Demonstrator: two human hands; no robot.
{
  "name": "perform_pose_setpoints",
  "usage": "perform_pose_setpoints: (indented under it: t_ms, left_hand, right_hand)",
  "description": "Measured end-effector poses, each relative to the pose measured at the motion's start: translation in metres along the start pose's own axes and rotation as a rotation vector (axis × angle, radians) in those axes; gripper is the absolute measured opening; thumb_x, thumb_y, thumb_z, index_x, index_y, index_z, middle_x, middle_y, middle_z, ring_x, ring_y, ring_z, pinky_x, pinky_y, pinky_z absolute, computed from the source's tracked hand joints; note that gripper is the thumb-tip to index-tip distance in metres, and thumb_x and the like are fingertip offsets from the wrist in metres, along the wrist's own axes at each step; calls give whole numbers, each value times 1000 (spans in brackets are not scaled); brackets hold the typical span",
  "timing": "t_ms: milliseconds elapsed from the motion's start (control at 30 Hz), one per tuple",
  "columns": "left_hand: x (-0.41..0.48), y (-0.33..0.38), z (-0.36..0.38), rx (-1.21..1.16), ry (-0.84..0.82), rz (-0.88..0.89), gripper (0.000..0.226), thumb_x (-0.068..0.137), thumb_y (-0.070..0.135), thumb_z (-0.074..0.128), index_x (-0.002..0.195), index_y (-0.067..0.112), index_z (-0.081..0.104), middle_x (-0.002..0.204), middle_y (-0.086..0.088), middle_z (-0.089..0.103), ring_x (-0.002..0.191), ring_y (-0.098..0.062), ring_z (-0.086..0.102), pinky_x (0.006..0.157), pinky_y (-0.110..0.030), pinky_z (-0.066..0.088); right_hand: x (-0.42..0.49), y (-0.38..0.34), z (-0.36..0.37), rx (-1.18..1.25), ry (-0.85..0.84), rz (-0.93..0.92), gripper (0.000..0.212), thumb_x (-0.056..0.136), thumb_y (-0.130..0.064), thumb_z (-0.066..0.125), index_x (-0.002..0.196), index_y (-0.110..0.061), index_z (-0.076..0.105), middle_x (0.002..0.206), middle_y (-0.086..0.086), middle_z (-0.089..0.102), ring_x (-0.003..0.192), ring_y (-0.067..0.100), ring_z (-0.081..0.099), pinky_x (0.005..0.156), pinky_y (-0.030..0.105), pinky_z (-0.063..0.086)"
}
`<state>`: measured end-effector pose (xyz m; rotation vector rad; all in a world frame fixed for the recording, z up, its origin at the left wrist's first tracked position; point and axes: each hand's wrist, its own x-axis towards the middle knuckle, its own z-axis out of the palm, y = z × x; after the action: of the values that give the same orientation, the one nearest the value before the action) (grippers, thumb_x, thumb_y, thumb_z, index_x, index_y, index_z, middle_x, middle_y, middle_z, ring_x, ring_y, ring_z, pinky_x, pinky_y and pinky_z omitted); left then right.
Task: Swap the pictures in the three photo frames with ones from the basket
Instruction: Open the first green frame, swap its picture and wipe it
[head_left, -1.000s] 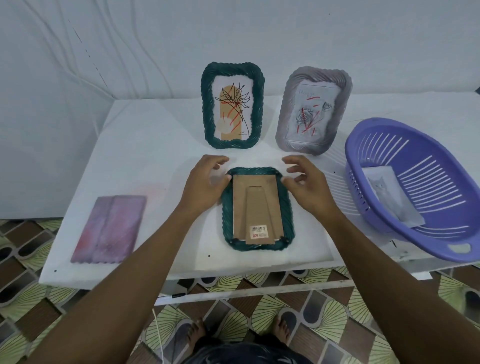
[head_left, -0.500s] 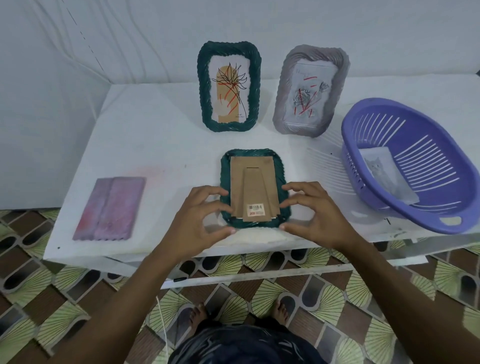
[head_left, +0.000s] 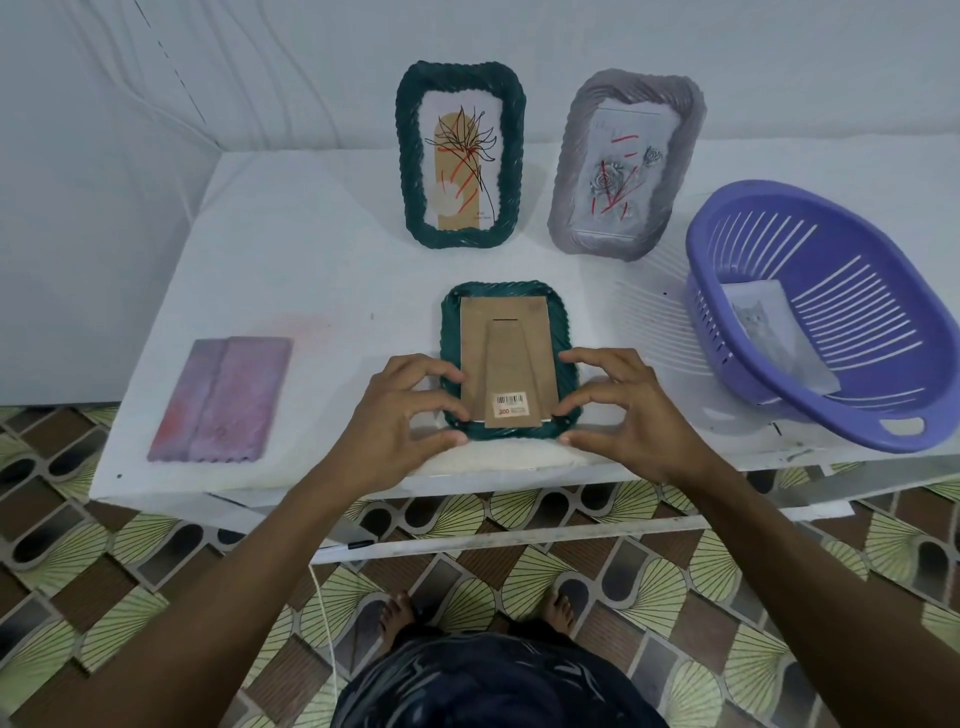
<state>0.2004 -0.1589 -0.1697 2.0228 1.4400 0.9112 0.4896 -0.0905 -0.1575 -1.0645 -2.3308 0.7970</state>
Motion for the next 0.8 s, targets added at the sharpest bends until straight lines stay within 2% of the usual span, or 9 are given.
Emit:
perform_pose_setpoints:
  t_ms: [333,500,667,800]
  left_hand:
    - [0,0,-1,23,-16,30,27,79,48,69,95,27,75,124,14,53,124,-17,40,103,-49,33]
    - [-1,2,0,30,-3,29,28,79,48,69,95,25,75,123,11,54,123,-19,42,101,-51,35]
    - [-1,1,-1,26,-10,30,26,79,46,70,96,26,74,124,13,53,125,-19,41,102,-52,34]
    - [1,4,-3,15,-13,-34,27,77,47,67,97,28,71,125,17,51,126,-11,38,107,-47,31]
  right_hand:
    - [0,-2,0,-12,-20,-6,24,71,-37,83,94,-39,74,146,-14,41,136,16,27,107,54,27]
    - [-1,1,2,-45,6,-47,23,73,-45,76,94,-37,74,147,-10,40,138,19,27,105,56,29]
    - [-3,2,3,-60,1,-60,28,75,-53,68,96,-35,74,147,-12,40,138,17,27,105,53,30]
    - [-2,0,0,-34,-2,-23,24,76,-47,67,97,-35,71,144,-16,43,136,13,30,105,47,28]
